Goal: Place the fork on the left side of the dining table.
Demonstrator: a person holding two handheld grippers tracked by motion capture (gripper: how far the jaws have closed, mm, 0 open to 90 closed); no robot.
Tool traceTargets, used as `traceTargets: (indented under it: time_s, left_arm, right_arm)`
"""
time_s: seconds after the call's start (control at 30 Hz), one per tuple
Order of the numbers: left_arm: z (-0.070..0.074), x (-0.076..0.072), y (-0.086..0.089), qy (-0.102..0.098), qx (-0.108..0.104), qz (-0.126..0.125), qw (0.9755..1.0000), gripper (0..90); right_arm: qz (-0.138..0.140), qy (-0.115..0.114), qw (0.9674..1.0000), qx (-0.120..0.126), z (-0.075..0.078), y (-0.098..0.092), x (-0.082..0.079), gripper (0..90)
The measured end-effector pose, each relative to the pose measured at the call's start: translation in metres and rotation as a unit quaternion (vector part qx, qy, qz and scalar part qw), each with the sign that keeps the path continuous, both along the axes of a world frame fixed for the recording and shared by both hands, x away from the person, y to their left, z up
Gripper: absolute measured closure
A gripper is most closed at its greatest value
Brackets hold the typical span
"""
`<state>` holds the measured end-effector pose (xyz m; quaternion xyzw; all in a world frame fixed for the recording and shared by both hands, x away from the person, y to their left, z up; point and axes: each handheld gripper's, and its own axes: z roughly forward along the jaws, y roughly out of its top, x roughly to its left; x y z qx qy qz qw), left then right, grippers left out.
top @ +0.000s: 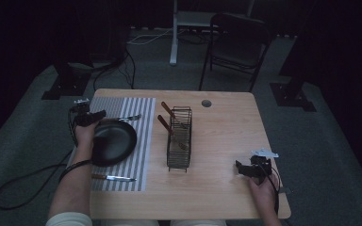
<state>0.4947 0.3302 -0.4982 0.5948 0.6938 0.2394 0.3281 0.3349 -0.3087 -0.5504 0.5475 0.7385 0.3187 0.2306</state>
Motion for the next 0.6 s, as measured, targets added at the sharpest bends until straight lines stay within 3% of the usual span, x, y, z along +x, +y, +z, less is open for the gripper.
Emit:
traceTargets:
  time_s: [0.33, 0.6]
  left_arm:
    - [0.003, -0.023, -0.011, -0.003, 0.013, -0.038, 0.9992, 30.1]
    - [0.005, -0.05, -0.014, -0.01, 0.003, -0.063, 0.9979, 30.1]
  right_arm:
    - [0.0, 0.0, 1.0, 0.0, 0.0, 0.0, 0.0, 13.0]
    - [0.0, 0.0, 1.0, 0.0, 0.0, 0.0, 0.0, 13.0]
